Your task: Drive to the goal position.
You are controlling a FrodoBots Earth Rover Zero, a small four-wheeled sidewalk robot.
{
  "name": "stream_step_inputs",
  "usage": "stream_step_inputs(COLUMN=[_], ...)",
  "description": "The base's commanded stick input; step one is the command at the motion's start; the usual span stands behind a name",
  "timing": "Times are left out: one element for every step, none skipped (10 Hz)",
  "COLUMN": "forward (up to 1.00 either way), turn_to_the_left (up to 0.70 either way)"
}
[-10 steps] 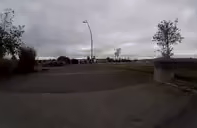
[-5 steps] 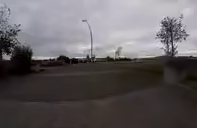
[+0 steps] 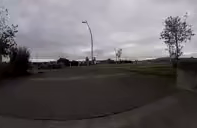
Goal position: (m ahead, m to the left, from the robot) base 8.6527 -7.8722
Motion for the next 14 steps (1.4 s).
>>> stream_step_inputs(forward=[1.00,1.00,1.00,1.00,1.00,1.00,1.00,1.00,1.00,1.00,1.00,1.00,1.00,1.00], turn_to_the_left=[0.00,0.00,0.40,0.40,0.39,0.20,0.01,0.00,0.00,0.00,0.00,0.00,0.00,0.00])
